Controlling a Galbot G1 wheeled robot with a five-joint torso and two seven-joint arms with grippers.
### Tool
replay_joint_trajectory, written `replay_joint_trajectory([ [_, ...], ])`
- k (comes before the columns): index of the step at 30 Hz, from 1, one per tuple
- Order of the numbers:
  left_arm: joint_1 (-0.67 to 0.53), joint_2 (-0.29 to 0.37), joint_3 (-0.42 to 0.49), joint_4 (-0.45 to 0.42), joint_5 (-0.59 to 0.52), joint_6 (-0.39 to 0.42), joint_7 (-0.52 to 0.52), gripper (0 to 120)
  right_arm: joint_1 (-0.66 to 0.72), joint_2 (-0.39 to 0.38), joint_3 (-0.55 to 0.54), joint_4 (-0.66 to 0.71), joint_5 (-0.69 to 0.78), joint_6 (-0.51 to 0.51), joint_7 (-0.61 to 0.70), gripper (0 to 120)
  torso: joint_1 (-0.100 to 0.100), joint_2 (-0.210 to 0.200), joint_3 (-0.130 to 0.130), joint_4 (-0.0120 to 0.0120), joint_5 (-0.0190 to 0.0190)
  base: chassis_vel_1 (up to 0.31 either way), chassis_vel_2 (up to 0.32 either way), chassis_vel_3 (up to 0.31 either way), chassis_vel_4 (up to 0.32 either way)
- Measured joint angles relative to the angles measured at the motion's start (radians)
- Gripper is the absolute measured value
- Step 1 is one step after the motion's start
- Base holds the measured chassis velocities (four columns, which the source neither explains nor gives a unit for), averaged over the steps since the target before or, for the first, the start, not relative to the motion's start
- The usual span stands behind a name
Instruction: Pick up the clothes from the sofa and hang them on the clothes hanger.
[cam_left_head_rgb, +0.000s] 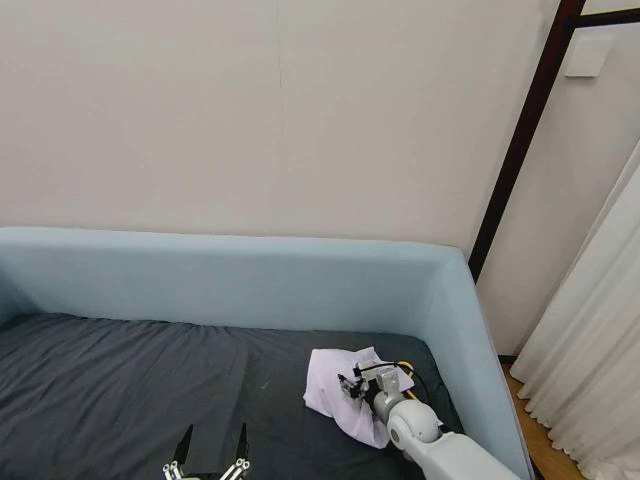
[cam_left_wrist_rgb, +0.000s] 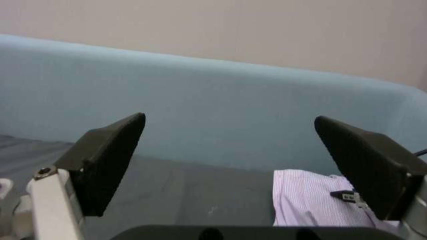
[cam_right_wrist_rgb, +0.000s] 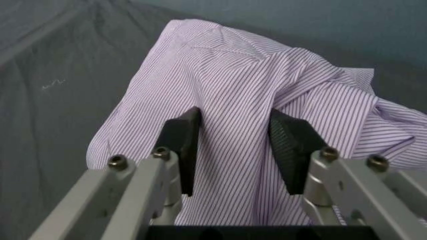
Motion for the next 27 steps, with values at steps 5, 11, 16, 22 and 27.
replay_joint_trajectory([
  [5,0.001,-0.001,0.002,0.002,0.0,-0.004,0.001,100,0.0,0.003,0.0,-0.001,-0.014,0.001,0.001,19,0.0,0.0,0.0,0.0002,0.0001,0.0,0.0,0.0,0.0],
  [11,0.001,-0.002,0.003,0.003,0.0,-0.005,0.004,100,0.0,-0.006,0.001,0.008,-0.018,0.002,0.002,0,0.0,0.0,0.0,0.0001,0.0001,0.0,0.0,0.0,0.0],
  [16,-0.002,-0.004,0.005,0.007,-0.001,-0.005,0.005,100,-0.003,-0.02,0.009,0.032,-0.008,0.01,0.006,0,0.0,0.0,0.0,0.0,0.0001,0.0,0.0,0.0,0.0],
  [22,-0.006,-0.005,0.003,0.007,-0.007,-0.005,0.004,100,0.002,-0.058,0.046,0.144,0.019,0.024,0.008,0,0.0,0.0,0.0,0.0,0.0003,0.0,0.0,0.0,0.0],
  [27,-0.01,-0.008,0.001,0.007,-0.012,-0.003,0.003,100,0.031,-0.102,0.047,0.254,0.053,0.023,0.01,0,0.0,0.0,0.0,0.0,0.0001,0.0,0.0,0.0,0.0],
])
